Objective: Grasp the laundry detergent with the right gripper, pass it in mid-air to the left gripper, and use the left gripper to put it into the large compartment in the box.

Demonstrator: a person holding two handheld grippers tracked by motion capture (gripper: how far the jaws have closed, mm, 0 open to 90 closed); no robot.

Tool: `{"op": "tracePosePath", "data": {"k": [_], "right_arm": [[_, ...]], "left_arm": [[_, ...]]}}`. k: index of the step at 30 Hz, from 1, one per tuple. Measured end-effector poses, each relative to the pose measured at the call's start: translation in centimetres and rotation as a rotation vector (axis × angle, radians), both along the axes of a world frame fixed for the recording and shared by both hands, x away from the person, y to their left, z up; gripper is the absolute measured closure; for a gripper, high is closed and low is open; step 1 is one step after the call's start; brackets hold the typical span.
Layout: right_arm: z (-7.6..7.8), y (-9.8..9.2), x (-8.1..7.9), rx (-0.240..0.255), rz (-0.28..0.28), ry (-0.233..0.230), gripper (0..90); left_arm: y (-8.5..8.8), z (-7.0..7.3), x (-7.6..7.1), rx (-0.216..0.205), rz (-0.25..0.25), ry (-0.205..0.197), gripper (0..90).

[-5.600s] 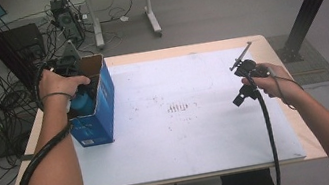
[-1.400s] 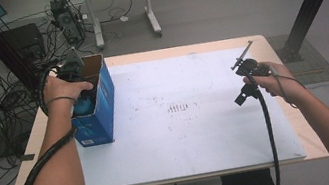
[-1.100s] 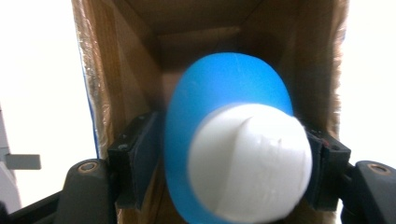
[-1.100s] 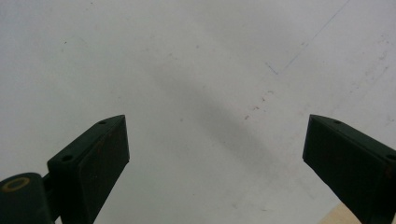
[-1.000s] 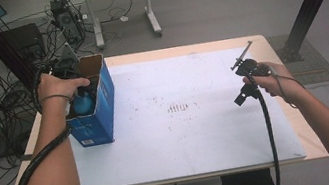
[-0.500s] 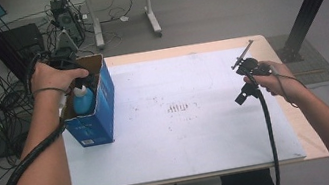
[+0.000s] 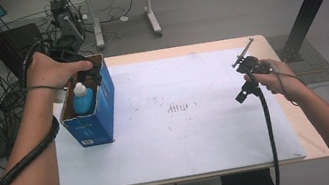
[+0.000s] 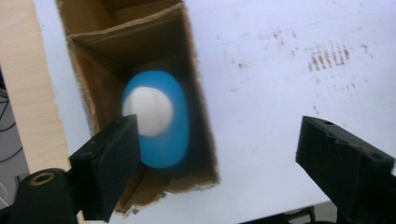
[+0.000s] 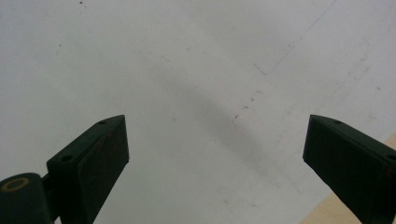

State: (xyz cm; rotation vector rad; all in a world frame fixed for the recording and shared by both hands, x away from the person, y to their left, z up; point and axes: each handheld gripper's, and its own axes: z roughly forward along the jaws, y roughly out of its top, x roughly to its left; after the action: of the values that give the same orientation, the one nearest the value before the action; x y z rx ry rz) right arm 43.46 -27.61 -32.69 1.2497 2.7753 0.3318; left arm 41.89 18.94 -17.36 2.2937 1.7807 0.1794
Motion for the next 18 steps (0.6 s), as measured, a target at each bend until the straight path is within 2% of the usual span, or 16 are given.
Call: {"op": "tracePosePath", "data": {"k": [3, 9, 11, 18], "right_arm": [[0.1, 0.0, 0.0, -0.001, -0.001, -0.002, 6.9], [0.0, -0.1, 0.0, -0.002, -0.007, 0.000, 7.0], [0.0, -0.1, 0.1, -0.004, -0.007, -0.002, 7.0], [-0.1, -0.2, 0.1, 0.003, -0.016, -0.005, 6.9]], "left_arm": [[-0.7, 0.1, -0.3, 0.001, -0.025, 0.012, 11.2], [-2.2, 0.5, -0.7, -0.006, -0.058, -0.002, 9.4], [-2.9, 0.7, -0.9, -0.011, -0.080, -0.012, 9.7], [-5.7, 0.7, -1.6, -0.028, -0.180, -0.004, 9.3]]}}
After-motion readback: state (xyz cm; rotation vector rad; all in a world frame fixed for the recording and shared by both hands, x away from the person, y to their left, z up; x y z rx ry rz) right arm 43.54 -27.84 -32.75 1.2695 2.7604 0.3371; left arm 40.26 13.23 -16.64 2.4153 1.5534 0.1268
